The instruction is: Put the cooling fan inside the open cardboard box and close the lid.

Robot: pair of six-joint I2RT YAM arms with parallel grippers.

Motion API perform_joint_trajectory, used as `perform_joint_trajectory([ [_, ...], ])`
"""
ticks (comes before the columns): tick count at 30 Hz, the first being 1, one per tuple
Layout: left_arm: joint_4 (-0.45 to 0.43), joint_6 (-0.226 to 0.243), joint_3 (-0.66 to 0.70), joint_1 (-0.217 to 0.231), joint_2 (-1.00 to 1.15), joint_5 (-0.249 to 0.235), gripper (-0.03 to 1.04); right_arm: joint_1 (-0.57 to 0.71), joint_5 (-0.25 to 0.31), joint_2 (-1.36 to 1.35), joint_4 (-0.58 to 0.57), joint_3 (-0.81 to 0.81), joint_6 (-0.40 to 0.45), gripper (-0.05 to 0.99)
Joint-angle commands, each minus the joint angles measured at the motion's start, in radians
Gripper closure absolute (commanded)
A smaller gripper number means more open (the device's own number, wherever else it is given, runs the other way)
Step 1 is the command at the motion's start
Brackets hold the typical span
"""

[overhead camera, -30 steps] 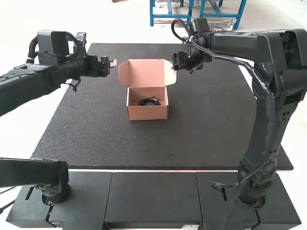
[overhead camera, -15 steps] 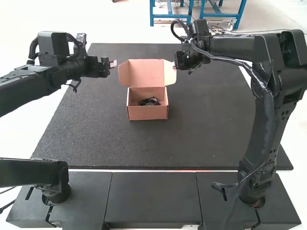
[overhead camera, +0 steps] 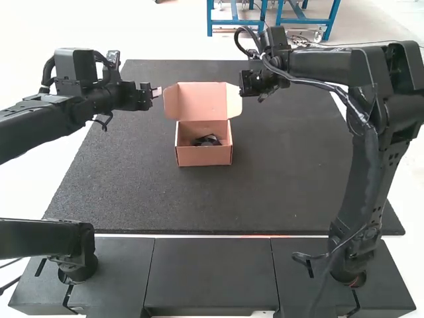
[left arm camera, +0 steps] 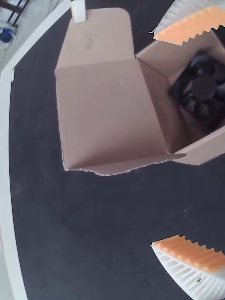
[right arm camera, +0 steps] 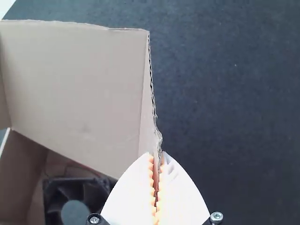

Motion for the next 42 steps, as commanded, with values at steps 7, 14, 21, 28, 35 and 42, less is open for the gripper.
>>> perform_joint_trajectory([
  [7,0.097,-0.006,0.006,-0.007,0.071,0.013,0.05,0.019,-0.036,0.01,-0.021,0.003,0.003,0.95],
  [14,0.158,-0.003,0.042,-0.007,0.208,0.027,0.05,0.025,-0.051,0.005,-0.027,-0.005,0.002,0.95],
  [21,0.208,0.002,0.097,-0.006,0.315,0.042,0.05,0.023,-0.062,-0.006,-0.028,-0.018,0.0,0.95],
  [28,0.22,0.003,0.161,-0.007,0.392,0.056,0.14,0.023,-0.068,-0.007,-0.028,-0.026,0.0,0.95],
  [35,0.204,0.005,0.171,-0.007,0.423,0.094,0.39,0.023,-0.068,-0.006,-0.028,-0.026,0.002,0.95],
  [42,0.18,0.005,0.171,-0.007,0.446,0.123,0.58,0.025,-0.071,-0.006,-0.027,-0.032,0.003,0.95],
])
